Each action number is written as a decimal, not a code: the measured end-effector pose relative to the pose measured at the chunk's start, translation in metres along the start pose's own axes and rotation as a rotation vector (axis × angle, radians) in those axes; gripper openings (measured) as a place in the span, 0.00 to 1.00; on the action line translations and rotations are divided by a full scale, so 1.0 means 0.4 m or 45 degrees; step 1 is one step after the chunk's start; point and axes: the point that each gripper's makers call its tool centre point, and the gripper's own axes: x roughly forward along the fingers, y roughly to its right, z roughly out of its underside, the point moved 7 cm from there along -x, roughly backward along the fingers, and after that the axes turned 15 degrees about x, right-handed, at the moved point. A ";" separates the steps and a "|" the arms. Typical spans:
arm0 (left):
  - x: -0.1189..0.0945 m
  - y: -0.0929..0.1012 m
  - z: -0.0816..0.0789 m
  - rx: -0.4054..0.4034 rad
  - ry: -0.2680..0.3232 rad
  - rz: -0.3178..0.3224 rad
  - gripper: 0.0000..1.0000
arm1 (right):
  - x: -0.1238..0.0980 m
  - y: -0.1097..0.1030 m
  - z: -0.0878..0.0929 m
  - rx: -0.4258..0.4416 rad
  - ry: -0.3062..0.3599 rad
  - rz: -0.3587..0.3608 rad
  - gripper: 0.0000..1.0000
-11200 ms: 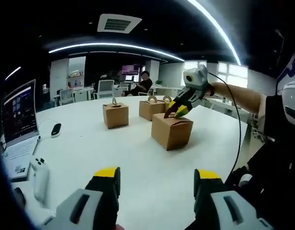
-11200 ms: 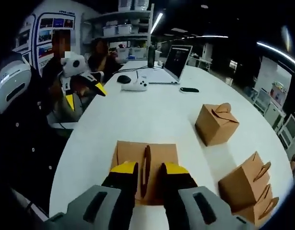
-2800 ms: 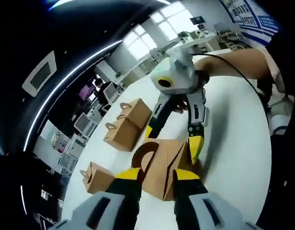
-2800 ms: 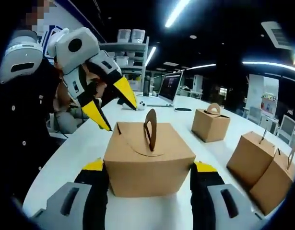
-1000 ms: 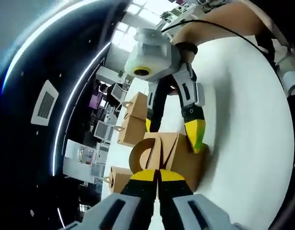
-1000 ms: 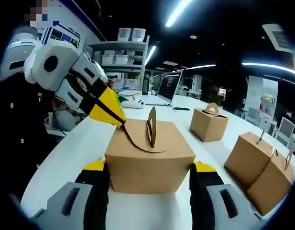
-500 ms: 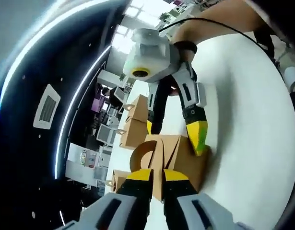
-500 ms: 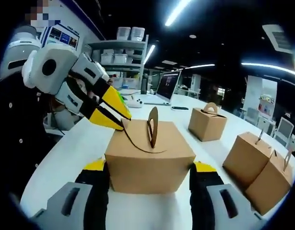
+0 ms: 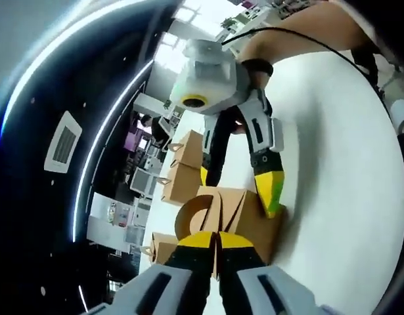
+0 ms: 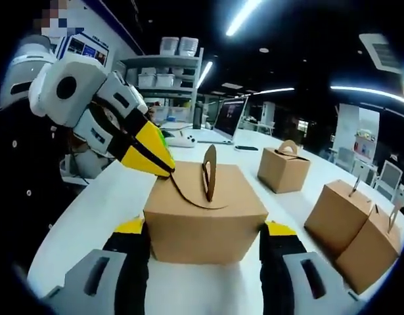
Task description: Pick up one paper box from the group, open the paper box, and remove the item inside
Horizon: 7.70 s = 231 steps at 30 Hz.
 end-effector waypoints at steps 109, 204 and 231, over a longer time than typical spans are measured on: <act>0.079 -0.019 -0.077 0.105 0.059 -0.014 0.06 | -0.003 0.003 0.001 -0.035 -0.065 0.026 0.67; -0.012 -0.103 0.021 -0.282 -0.014 -0.404 0.08 | 0.011 0.000 -0.007 -0.064 -0.187 0.042 0.67; 0.017 -0.014 0.279 -0.371 -0.045 -0.246 0.08 | 0.015 -0.007 -0.011 -0.071 -0.221 0.044 0.67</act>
